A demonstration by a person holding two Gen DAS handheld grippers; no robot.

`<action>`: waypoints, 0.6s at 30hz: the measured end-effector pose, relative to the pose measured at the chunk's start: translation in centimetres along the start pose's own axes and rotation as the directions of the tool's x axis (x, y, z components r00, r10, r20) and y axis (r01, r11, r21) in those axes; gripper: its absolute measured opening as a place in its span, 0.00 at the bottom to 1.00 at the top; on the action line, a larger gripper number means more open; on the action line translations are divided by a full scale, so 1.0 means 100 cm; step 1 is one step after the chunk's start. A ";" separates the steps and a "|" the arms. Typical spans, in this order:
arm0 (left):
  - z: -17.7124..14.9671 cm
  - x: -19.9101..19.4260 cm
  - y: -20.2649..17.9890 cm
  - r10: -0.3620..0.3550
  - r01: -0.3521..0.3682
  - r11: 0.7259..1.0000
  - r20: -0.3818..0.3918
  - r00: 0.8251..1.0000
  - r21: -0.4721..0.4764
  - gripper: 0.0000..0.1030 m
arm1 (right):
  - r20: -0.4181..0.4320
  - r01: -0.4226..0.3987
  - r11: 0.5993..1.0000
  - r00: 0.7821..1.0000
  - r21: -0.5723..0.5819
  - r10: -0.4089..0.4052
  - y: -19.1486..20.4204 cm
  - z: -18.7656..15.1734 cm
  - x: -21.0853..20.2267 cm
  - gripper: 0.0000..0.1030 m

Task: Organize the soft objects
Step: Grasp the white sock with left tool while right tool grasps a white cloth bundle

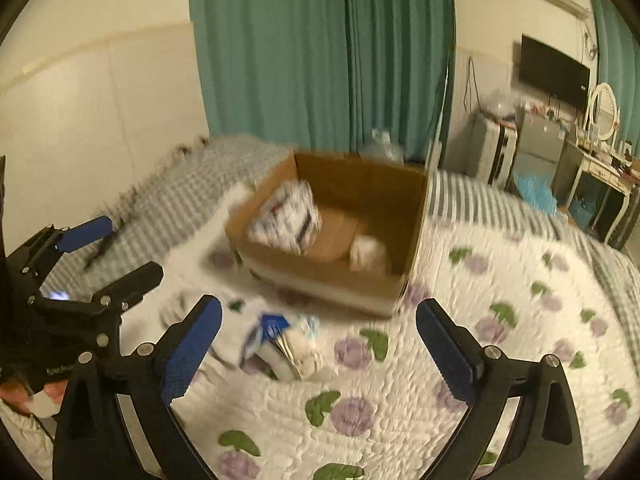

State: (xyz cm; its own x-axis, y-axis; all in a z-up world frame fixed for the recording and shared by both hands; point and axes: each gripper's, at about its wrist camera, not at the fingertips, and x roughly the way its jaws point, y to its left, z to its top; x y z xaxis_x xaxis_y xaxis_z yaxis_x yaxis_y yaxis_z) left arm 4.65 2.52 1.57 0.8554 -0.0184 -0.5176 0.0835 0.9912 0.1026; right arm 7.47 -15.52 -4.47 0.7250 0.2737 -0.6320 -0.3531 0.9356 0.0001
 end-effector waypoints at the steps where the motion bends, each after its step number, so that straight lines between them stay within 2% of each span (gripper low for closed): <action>1: -0.007 0.010 -0.001 -0.002 0.002 1.000 -0.023 1.000 0.003 0.89 | -0.017 0.008 1.000 1.000 -0.010 -0.008 0.002 -0.008 0.009 0.95; 6: -0.040 0.051 -0.002 0.011 -0.008 1.000 -0.134 0.991 0.025 0.89 | -0.131 -0.003 1.000 0.991 -0.006 0.002 0.002 -0.037 0.068 0.95; 9: -0.055 0.066 0.006 0.006 -0.002 1.000 -0.184 0.983 0.022 0.89 | -0.190 -0.021 1.000 0.982 0.016 0.024 0.000 -0.047 0.093 0.87; 13: -0.071 0.085 0.015 -0.048 0.046 0.999 -0.248 0.968 -0.014 0.89 | -0.233 -0.038 0.998 0.971 0.044 0.048 -0.002 -0.056 0.117 0.83; 14: -0.073 0.090 0.016 -0.060 0.057 0.998 -0.265 0.962 -0.019 0.89 | -0.241 -0.045 0.998 0.969 0.052 0.057 -0.003 -0.057 0.121 0.80; 16: -0.077 0.098 0.015 -0.087 0.085 0.996 -0.288 0.954 -0.020 0.89 | -0.258 -0.053 0.997 0.964 0.059 0.066 -0.004 -0.058 0.129 0.64; 17: -0.078 0.100 0.014 -0.094 0.093 0.995 -0.293 0.951 -0.019 0.89 | -0.268 -0.065 0.996 0.960 0.064 0.080 -0.003 -0.058 0.132 0.61; 18: -0.078 0.102 0.013 -0.105 0.104 0.994 -0.296 0.949 -0.019 0.89 | -0.275 -0.078 0.994 0.957 0.071 0.095 -0.003 -0.059 0.135 0.50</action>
State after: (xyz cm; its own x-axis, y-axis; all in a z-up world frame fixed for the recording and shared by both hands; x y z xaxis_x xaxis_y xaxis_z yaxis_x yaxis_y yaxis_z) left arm 9.49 4.68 -10.21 0.6518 -0.0830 -0.7539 0.1623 0.9862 0.0318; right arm 13.88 -13.46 -17.59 0.4974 0.2892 -0.8179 -0.3658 0.9248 0.1046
